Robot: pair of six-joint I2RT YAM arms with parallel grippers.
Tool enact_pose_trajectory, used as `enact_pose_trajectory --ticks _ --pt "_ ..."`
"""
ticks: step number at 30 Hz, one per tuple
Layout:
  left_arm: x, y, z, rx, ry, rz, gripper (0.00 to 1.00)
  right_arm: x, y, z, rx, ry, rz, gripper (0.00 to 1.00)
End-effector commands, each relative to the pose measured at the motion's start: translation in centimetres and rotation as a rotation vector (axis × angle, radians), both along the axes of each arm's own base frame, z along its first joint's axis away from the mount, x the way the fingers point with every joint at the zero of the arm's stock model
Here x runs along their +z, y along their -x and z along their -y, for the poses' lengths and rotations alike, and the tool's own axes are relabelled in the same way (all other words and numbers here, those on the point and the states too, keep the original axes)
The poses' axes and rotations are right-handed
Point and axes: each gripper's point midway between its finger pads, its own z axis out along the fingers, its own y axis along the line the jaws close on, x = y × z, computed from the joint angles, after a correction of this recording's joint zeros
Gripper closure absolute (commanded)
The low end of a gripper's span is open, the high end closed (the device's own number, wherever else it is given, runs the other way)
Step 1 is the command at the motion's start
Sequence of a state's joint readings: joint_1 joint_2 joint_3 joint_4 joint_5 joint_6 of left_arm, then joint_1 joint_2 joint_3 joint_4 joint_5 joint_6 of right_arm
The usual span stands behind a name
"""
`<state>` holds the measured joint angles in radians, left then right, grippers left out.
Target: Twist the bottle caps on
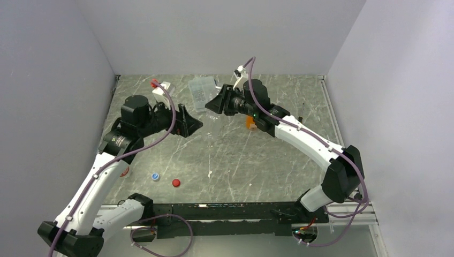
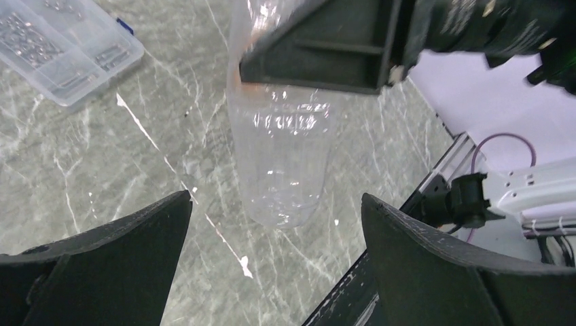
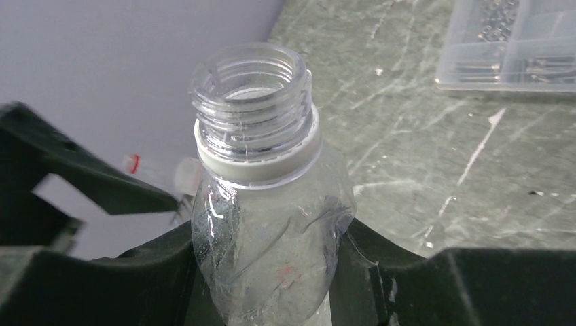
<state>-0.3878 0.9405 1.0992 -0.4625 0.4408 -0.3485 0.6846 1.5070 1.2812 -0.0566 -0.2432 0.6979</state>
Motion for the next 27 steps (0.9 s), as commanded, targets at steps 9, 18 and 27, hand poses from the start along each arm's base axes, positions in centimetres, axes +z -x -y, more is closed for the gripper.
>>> enact_pose_trajectory --ticks 9,18,27 --pt "1.0 -0.3 2.3 -0.107 -0.017 0.14 0.01 6.4 1.0 -4.1 -0.033 -0.135 0.035 0.67" --pt "0.2 -1.2 3.1 -0.08 -0.048 0.156 0.09 7.8 2.3 -5.3 -0.044 -0.181 0.033 0.68" --pt "-1.2 -2.6 1.5 0.032 -0.138 0.147 0.09 8.0 2.9 -5.4 -0.043 -0.175 0.042 0.68"
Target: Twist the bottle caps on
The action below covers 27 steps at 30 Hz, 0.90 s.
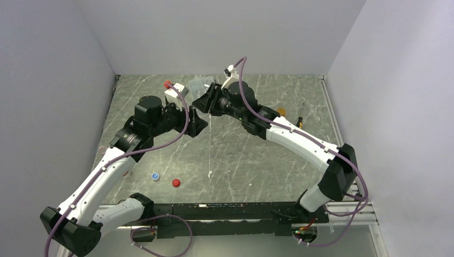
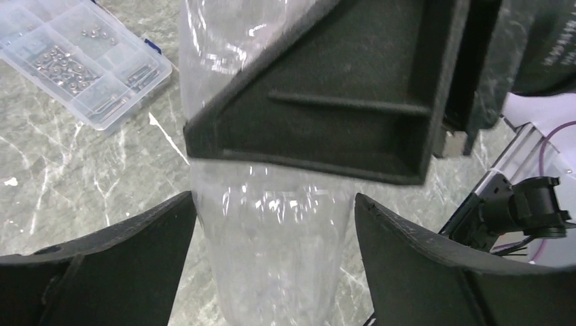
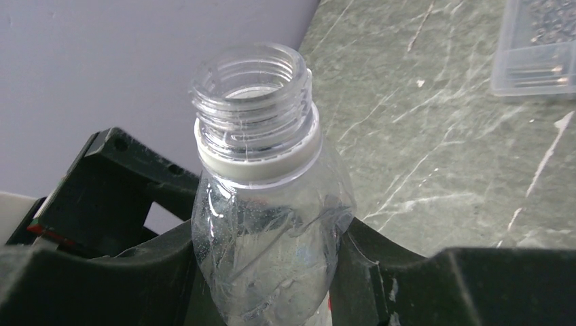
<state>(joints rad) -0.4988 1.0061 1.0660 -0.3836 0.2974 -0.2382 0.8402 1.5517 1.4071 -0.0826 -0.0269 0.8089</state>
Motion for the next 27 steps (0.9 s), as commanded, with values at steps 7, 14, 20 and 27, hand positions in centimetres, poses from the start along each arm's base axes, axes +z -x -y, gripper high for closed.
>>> enact_pose_trajectory --ticks 7,14,20,27 --pt "1.6 -0.8 -0.3 0.022 -0.019 0.095 0.1 4.6 1.6 -1.1 0.049 -0.109 0.063 0.68" --pt "1.3 -0.2 0.8 -0.038 0.015 0.077 0.43 5.4 1.9 -0.9 0.049 -0.116 0.087 0.64" --pt "1.9 -0.5 -0.5 0.042 0.013 0.096 0.56 6.0 1.9 0.9 0.015 -0.061 0.124 0.14" --pt "2.4 -2.2 -4.7 0.282 -0.08 0.089 0.56 5.9 2.3 6.7 -0.106 0.023 0.177 0.0"
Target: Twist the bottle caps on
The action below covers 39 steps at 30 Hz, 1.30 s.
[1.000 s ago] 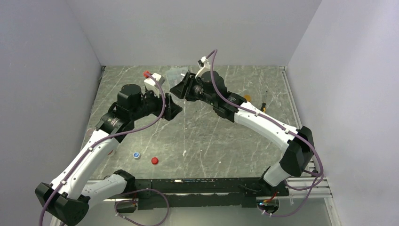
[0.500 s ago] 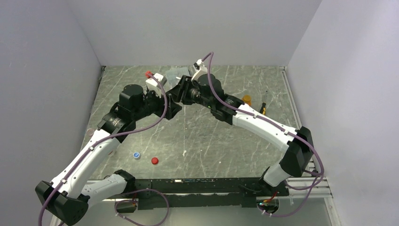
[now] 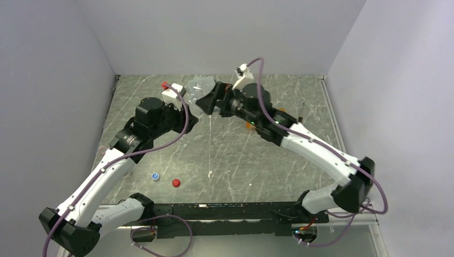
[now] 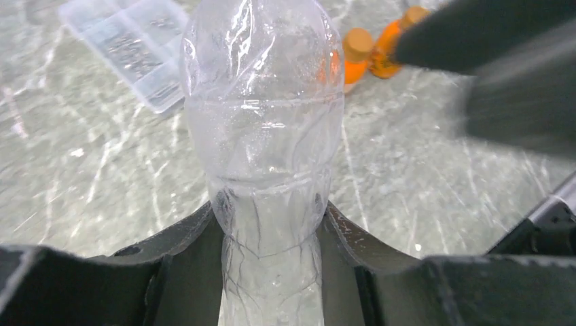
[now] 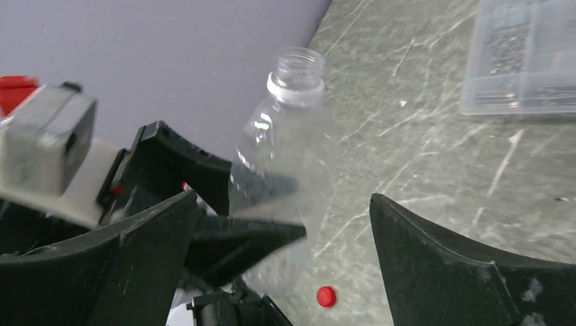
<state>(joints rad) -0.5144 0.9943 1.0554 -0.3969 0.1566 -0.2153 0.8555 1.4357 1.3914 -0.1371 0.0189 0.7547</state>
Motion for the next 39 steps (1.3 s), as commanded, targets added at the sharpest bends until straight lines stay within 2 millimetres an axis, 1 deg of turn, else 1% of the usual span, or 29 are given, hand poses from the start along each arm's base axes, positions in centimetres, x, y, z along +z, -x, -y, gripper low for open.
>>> enact_pose_trajectory --ticks 1,3,4,6,7,10,12,14,15,16,18,21,22,26,27,29,33,34,39 --pt "3.6 -1.3 -3.9 0.212 -0.028 0.073 0.56 2.0 0.6 4.9 -0.093 0.044 0.104 0.0" --pt "4.7 -1.5 -5.1 0.266 -0.033 0.086 0.56 0.7 1.0 5.6 -0.087 0.093 0.119 0.01" --pt "5.5 -1.4 -5.6 0.284 -0.033 0.097 0.56 -0.6 1.3 5.6 -0.076 0.125 0.119 0.01" --pt "7.2 -1.3 -6.4 0.321 -0.028 0.122 0.56 -2.5 1.7 5.0 -0.048 0.177 0.134 0.04" --pt "8.2 -1.1 -6.7 0.331 -0.024 0.136 0.57 -3.4 2.0 4.4 -0.021 0.199 0.147 0.06" --pt "11.0 -0.4 -7.4 0.344 -0.012 0.168 0.57 -5.9 3.2 1.2 0.093 0.264 0.201 0.1" --pt "12.9 0.2 -7.8 0.346 0.006 0.194 0.58 -7.7 3.9 -1.5 0.178 0.325 0.247 0.12" --pt "14.7 0.9 -8.0 0.338 0.03 0.222 0.58 -9.9 4.6 -4.3 0.255 0.393 0.282 0.15" --pt "15.0 1.1 -8.0 0.334 0.032 0.224 0.58 -10.8 5.1 -5.7 0.298 0.419 0.296 0.18" --pt "15.7 1.4 -8.1 0.331 0.039 0.233 0.58 -11.9 5.4 -7.2 0.335 0.447 0.306 0.2" --pt "16.2 1.7 -8.3 0.332 0.038 0.233 0.58 -13.9 6.7 -10.0 0.416 0.482 0.327 0.23" --pt "16.5 2.0 -8.5 0.335 0.035 0.23 0.58 -16.6 8.5 -13.6 0.504 0.534 0.354 0.24" --pt "16.6 2.1 -8.5 0.336 0.036 0.23 0.58 -18.3 8.9 -14.7 0.526 0.567 0.35 0.25" --pt "16.8 2.3 -8.8 0.343 0.028 0.232 0.58 -20.7 10.8 -18.0 0.598 0.602 0.371 0.28" --pt "16.8 2.3 -8.9 0.343 0.025 0.232 0.58 -20.9 11.2 -18.8 0.613 0.603 0.376 0.3" --pt "16.8 2.3 -8.9 0.347 0.02 0.231 0.58 -22.1 12.0 -19.8 0.638 0.614 0.378 0.31" --pt "16.9 2.3 -9.0 0.346 0.019 0.237 0.58 -24.1 12.8 -21.2 0.662 0.649 0.379 0.34" --pt "16.9 2.2 -8.9 0.344 0.019 0.237 0.58 -24.8 12.9 -21.5 0.664 0.66 0.375 0.35" --pt "17.0 2.2 -8.9 0.344 0.016 0.239 0.58 -26.8 13.5 -22.9 0.686 0.698 0.37 0.41"
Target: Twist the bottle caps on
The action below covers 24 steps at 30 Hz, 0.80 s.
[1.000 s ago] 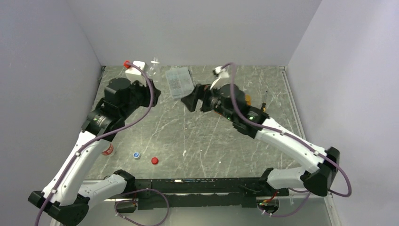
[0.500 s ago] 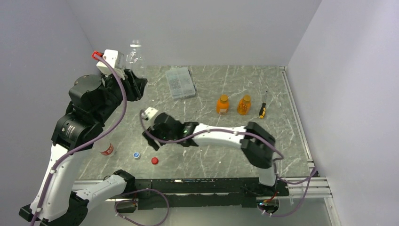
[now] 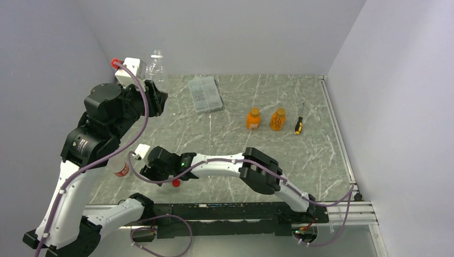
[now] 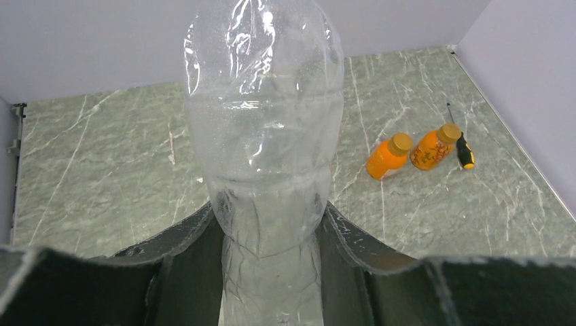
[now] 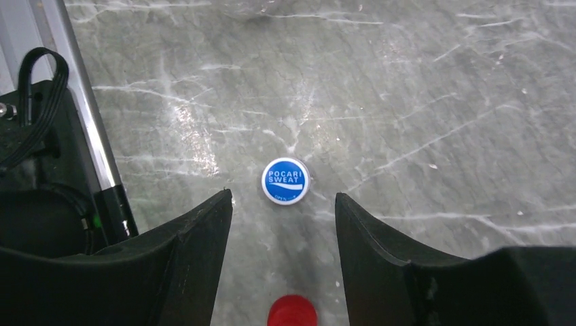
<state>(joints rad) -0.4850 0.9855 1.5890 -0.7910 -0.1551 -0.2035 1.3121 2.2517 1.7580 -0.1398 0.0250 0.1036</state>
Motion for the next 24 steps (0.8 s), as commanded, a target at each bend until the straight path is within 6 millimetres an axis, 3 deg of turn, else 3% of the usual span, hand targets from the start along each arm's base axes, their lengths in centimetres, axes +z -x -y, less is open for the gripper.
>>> enact_pose_trajectory --ticks 1,15,24 --pt "2.5 0.3 -0.6 0.015 0.014 0.069 0.58 0.4 0.1 -1.7 0.014 -0.003 0.036 0.41" --pt "2.5 0.3 -0.6 0.011 0.007 0.073 0.58 -2.8 -0.1 -3.0 0.0 0.072 0.056 0.47" --pt "2.1 0.2 -0.5 0.008 0.005 0.065 0.58 -3.8 -0.3 -2.3 -0.024 0.115 0.064 0.53"
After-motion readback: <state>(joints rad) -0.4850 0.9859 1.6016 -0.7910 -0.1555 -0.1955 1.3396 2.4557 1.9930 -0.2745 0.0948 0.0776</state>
